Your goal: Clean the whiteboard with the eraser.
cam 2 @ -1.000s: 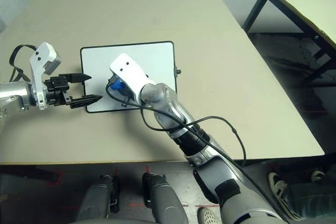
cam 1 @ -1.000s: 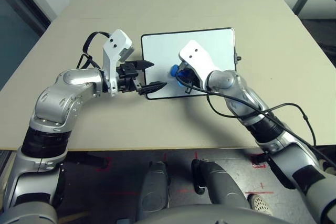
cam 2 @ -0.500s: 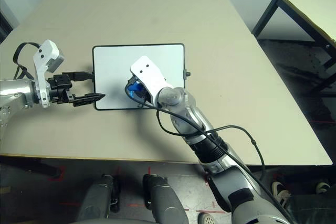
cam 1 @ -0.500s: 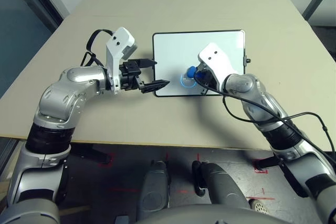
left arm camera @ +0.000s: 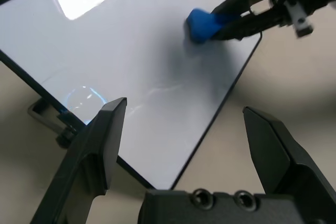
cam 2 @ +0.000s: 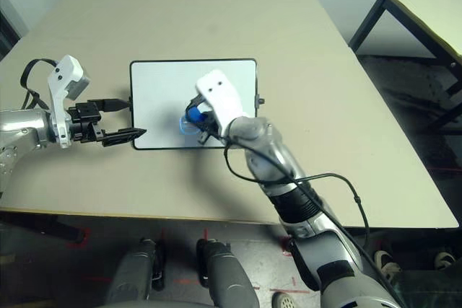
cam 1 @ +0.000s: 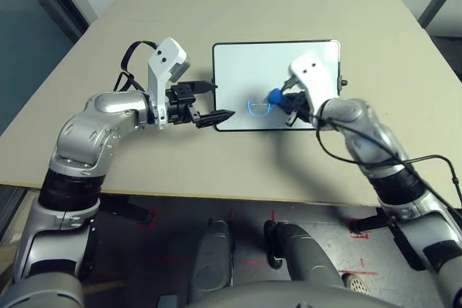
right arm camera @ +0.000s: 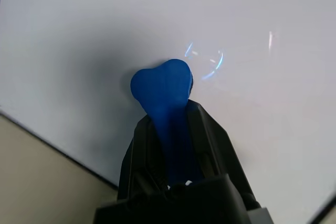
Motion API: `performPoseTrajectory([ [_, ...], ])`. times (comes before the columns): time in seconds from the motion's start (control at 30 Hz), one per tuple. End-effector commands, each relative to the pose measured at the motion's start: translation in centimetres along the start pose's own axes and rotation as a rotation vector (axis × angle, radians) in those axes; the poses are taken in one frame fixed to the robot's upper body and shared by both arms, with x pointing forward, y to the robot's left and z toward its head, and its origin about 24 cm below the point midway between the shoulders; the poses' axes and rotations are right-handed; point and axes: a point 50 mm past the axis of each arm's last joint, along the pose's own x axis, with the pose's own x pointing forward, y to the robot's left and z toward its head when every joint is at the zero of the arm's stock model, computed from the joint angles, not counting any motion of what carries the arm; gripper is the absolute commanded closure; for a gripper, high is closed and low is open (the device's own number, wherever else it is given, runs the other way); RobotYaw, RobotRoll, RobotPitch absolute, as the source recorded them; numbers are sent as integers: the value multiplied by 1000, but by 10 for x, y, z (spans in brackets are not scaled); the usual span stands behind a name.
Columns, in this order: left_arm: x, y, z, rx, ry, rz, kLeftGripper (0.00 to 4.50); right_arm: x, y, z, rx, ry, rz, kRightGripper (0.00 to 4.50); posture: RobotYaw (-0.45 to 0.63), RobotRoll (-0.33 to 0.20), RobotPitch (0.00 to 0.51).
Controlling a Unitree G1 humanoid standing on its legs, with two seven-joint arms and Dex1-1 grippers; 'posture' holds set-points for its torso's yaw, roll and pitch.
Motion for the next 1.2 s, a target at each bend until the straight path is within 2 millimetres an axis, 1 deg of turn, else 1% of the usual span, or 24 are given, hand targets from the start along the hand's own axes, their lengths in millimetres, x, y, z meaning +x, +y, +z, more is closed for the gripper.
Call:
performPoseTrajectory([
  [0.03,0,5,15,13,-122,59,0,-41,-24,72,111,-353,-90,3723,38,0,158],
  [0.1,0,10,21,17,-194,109,0,-52,-36,86,142,-465,-177,3723,30,0,155],
  [0.17,-2,18,30,21,-286,178,0,-59,-45,90,146,-529,-262,3723,23,0,152],
  [0.2,-5,26,37,28,-347,243,0,-61,-49,88,151,-549,-311,3723,22,0,150],
  [0.3,-22,52,50,56,-500,487,0,-56,-62,61,145,-470,-455,3723,21,0,144],
  [0.37,-37,68,49,73,-547,646,0,-49,-71,31,155,-338,-533,3723,24,0,141],
  [0.43,-54,81,41,90,-564,799,0,-42,-78,-3,183,-206,-577,3723,28,0,139],
  [0.5,-66,89,29,86,-558,894,0,-38,-81,-27,202,-119,-591,3723,34,0,137],
  [0.53,-69,92,20,61,-542,921,0,-36,-82,-38,217,-84,-596,3723,36,0,135],
  [0.57,-73,95,11,37,-525,945,0,-35,-82,-49,232,-48,-600,3723,37,0,133],
  [0.63,-76,97,-3,15,-493,974,0,-32,-81,-64,240,14,-592,3723,41,0,131],
  [0.73,-75,93,-35,-43,-409,980,0,-27,-75,-87,310,93,-563,3723,44,0,130],
  [0.8,-75,91,-49,-75,-378,989,0,-24,-70,-97,343,128,-543,3723,46,0,129],
  [0.97,-74,87,-70,-137,-324,993,0,-22,-61,-110,391,185,-520,3723,46,0,131],
  [1.03,-72,86,-73,-150,-314,981,0,-20,-58,-113,417,193,-509,3723,45,0,133],
  [1.13,-68,86,-70,-151,-321,969,0,-18,-58,-115,464,192,-520,3723,44,0,138],
  [1.17,-67,86,-69,-150,-324,965,0,-19,-59,-115,474,191,-525,2996,37,0,141],
  [1.2,-65,87,-67,-151,-328,960,0,-20,-60,-114,478,187,-529,2729,35,0,142],
])
